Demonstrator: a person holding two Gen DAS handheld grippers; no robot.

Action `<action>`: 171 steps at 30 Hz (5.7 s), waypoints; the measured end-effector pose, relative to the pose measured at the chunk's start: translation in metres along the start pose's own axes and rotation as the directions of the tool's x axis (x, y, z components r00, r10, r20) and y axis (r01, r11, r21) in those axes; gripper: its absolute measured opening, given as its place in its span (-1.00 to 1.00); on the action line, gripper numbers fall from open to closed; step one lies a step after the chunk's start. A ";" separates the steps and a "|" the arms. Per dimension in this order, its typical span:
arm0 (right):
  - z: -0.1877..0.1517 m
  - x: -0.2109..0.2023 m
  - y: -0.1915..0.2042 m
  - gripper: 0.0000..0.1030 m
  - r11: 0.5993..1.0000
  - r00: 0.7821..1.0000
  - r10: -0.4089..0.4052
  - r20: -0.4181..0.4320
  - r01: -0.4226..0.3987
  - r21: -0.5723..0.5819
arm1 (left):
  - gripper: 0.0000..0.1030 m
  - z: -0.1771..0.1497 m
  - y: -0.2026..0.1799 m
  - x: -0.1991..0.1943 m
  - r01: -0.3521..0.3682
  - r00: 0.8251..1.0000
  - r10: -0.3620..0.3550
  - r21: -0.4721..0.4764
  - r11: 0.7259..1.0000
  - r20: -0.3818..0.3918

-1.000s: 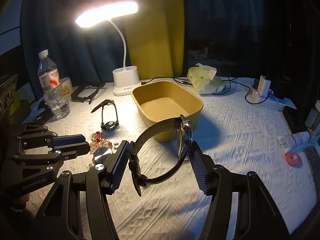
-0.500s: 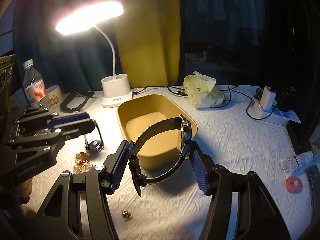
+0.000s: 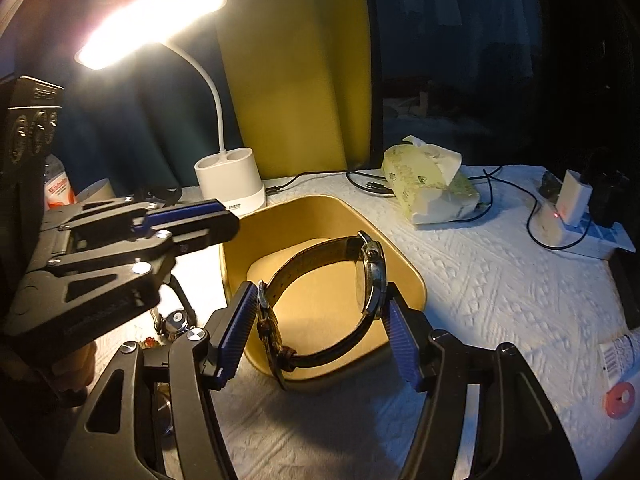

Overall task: Organize jewelry
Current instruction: 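Lower the watch into the yellow tray with the right tool while the left drops the ring there, then grasp the silver pocket watch with the right tool while the left tool grasps the black-strap watch, then release the pocket watch into the yellow tray with the right tool while the left releases the black watch there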

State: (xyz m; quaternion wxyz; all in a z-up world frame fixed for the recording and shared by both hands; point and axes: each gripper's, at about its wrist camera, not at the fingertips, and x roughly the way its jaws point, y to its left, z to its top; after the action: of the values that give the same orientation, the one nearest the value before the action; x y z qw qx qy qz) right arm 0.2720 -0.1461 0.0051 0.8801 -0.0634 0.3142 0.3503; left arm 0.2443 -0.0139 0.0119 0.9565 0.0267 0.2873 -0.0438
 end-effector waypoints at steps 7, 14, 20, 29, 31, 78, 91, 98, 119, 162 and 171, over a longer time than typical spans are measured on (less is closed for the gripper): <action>0.002 -0.003 -0.005 0.46 1.000 0.999 -0.028 0.036 0.028 -0.013 | -0.71 -0.003 0.001 0.014 0.005 0.999 -0.006 -0.025 1.000 -0.038; 0.002 -0.011 -0.008 0.51 0.997 0.997 -0.077 0.025 0.077 0.004 | -0.24 0.000 0.003 0.004 0.023 1.000 -0.024 -0.051 0.998 -0.018; -0.004 -0.027 -0.010 0.51 0.994 0.994 -0.109 0.018 0.109 0.031 | -0.24 0.004 0.001 -0.012 0.031 0.999 -0.031 -0.061 0.998 0.008; -0.012 -0.056 -0.001 0.51 0.990 0.990 -0.138 0.022 0.137 0.045 | -0.24 -0.003 -0.001 -0.047 0.035 0.999 -0.031 -0.076 0.997 0.044; -0.014 -0.061 0.002 0.51 0.990 0.990 -0.139 0.022 0.138 0.041 | -0.24 -0.005 0.000 -0.056 0.033 0.998 -0.029 -0.080 0.996 0.050; -0.071 0.001 0.116 0.19 0.997 0.967 -0.005 -0.255 -0.014 -0.073 | -0.24 -0.122 0.073 -0.120 -0.055 0.997 0.038 -0.293 0.955 -0.066; -0.069 -0.013 0.116 -0.23 0.997 0.974 0.011 -0.227 -0.029 -0.075 | -0.24 -0.123 0.075 -0.117 -0.075 0.995 0.051 -0.306 0.949 -0.086; -0.066 -0.028 0.103 -0.23 0.998 0.981 0.008 -0.192 -0.018 -0.053 | -0.24 -0.120 0.064 -0.116 -0.111 0.992 0.089 -0.262 0.959 -0.093; -0.062 -0.042 0.037 -0.23 0.998 0.993 0.012 -0.121 -0.005 0.060 | -0.24 -0.082 0.036 -0.072 -0.087 0.990 0.060 -0.214 0.973 -0.127; -0.034 -0.067 0.022 -0.23 1.000 1.000 0.003 -0.008 -0.002 0.022 | -0.72 -0.040 0.024 -0.076 -0.068 0.998 0.066 -0.182 0.981 -0.018; -0.016 -0.066 0.026 -0.23 1.000 0.999 0.001 0.035 0.000 -0.011 | -0.72 -0.028 0.020 -0.081 -0.050 0.998 0.055 -0.168 0.985 0.021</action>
State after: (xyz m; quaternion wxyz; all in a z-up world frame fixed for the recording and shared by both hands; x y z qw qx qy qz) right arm 0.2104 -0.1701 0.0348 0.8851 -0.0617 0.2967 0.3532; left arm 0.1642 0.0141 0.0340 0.9597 -0.0468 0.2771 0.0053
